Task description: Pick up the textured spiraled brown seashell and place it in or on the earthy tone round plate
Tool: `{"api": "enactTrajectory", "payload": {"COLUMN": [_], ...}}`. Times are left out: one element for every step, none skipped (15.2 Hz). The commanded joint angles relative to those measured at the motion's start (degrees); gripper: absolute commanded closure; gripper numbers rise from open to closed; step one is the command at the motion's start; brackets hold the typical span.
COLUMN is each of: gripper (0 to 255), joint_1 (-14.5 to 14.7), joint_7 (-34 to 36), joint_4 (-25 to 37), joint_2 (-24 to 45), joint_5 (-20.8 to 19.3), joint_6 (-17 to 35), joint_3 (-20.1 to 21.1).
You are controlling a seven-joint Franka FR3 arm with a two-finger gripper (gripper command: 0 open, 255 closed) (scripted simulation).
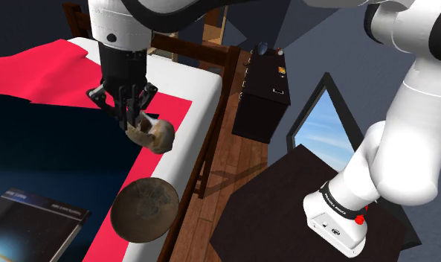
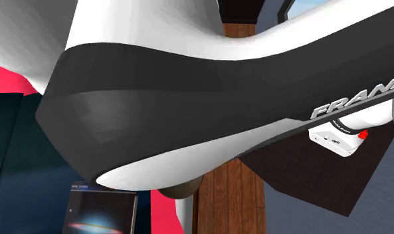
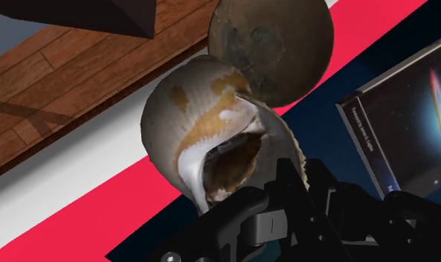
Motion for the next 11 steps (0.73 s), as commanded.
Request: {"api": "enactTrajectory", "payload": {"gripper": [255, 255, 255, 255, 255, 255, 255, 255, 255, 255, 255], "joint_1": [1.5, 2.3, 3.1, 3.9, 4.7, 5.5, 6.3, 7.2, 7.2, 7.2, 7.2], "joint_7": [2.6, 3.8, 5.0, 6.2, 7.5, 8.7, 10.0, 11.4, 11.3, 11.3, 11.2], "joint_4": [-1.3, -1.5, -1.6, -1.7, -1.7, -1.6, -1.4, -1.2, -1.8, -2.4, -3.1], "joint_2": [-1.2, -1.4, -1.6, -1.8, -1.9, -1.9, -1.9, -1.8, -1.7, -1.6, -1.5], "joint_5": [0.1, 0.0, -0.1, -0.2, -0.4, -0.6, -0.8, -1.0, -1.1, -1.1, -1.2], "joint_6": [0.5, 0.7, 0.7, 0.8, 0.9, 0.9, 0.9, 0.8, 1.6, 2.3, 3.0], "joint_3": [0.9, 1.3, 1.7, 2.1, 2.5, 2.9, 3.3, 3.7, 3.7, 3.7, 3.6]}}
